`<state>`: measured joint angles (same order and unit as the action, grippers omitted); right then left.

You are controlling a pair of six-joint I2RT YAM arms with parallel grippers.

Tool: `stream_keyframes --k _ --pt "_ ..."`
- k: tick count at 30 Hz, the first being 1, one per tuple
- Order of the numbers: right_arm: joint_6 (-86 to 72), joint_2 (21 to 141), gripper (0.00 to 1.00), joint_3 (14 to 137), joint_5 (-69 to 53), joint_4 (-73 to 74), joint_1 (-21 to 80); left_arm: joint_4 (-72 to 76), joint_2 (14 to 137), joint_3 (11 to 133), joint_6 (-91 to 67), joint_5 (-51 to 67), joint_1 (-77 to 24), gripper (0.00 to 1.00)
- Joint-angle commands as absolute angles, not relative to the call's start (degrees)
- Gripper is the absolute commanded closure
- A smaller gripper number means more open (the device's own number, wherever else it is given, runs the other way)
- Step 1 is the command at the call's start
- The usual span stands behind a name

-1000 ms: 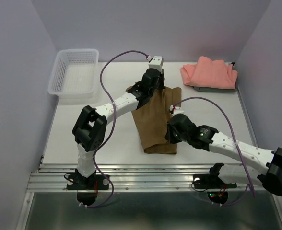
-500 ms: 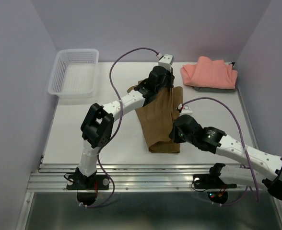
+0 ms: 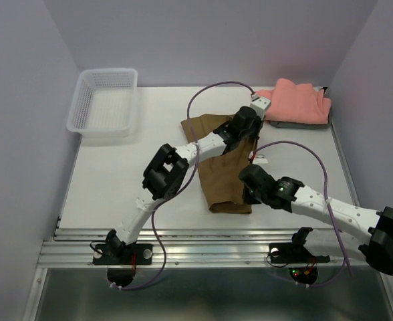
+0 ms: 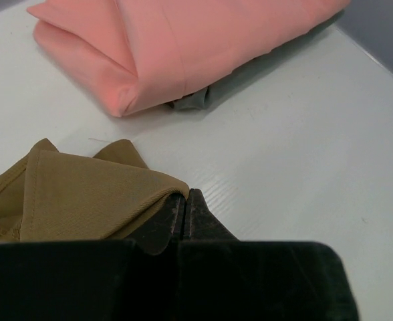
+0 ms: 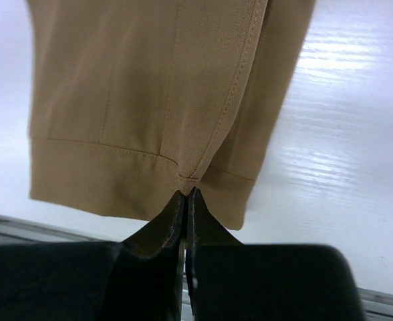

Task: Fold and stack the skirts
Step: Fold the skirt

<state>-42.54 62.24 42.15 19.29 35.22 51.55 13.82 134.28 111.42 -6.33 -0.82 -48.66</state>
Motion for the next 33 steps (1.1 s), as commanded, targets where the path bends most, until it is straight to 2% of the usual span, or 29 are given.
stream_keyframes --k 1,15,18,19,22,24,27,28,29,31,33 --pt "-43.68 64.68 0.99 40.08 21.27 36.74 49.66 12.75 136.75 118.29 -3.78 -1.49 -48.78 1.0" --pt "-43.42 66.1 0.99 36.47 17.67 32.43 46.14 11.43 144.84 125.24 -6.5 -6.59 -48.78 0.92" --pt "-42.72 64.43 0.98 37.53 17.75 32.61 46.14 11.43 144.76 124.46 -6.5 -5.8 -48.78 0.62" --pt "-42.45 64.16 0.97 38.31 18.19 32.61 46.14 11.43 144.58 124.11 -6.5 -5.8 -48.78 0.38" --pt "-42.45 64.42 0.92 39.72 18.28 34.0 46.14 11.25 143.88 123.58 -6.42 -6.15 -48.87 0.19" --pt "-43.5 64.95 0.88 40.08 18.19 35.76 46.14 11.25 143.09 123.22 -6.15 -5.98 -48.87 0.12" --pt "-45.87 65.56 0.86 39.64 19.42 37.35 46.14 11.42 141.77 123.22 -5.98 -5.63 -48.87 0.1" --pt "-46.57 65.65 0.83 39.55 20.03 38.75 46.14 11.6 141.42 123.31 -5.98 -5.45 -48.87 0.06" --pt "-50.58 66.0 0.74 40.07 24.39 43.55 46.14 12.47 139.94 123.57 -5.98 -5.28 -48.87 0.01" --pt "-51.15 66.27 0.73 40.25 25.92 44.55 46.14 12.57 139.48 123.92 -5.89 -5.36 -48.78 0.01" --pt "-52.73 66.62 0.64 40.78 26.89 46.93 46.14 12.66 139.22 124.63 -5.71 -5.45 -48.87 0.01"
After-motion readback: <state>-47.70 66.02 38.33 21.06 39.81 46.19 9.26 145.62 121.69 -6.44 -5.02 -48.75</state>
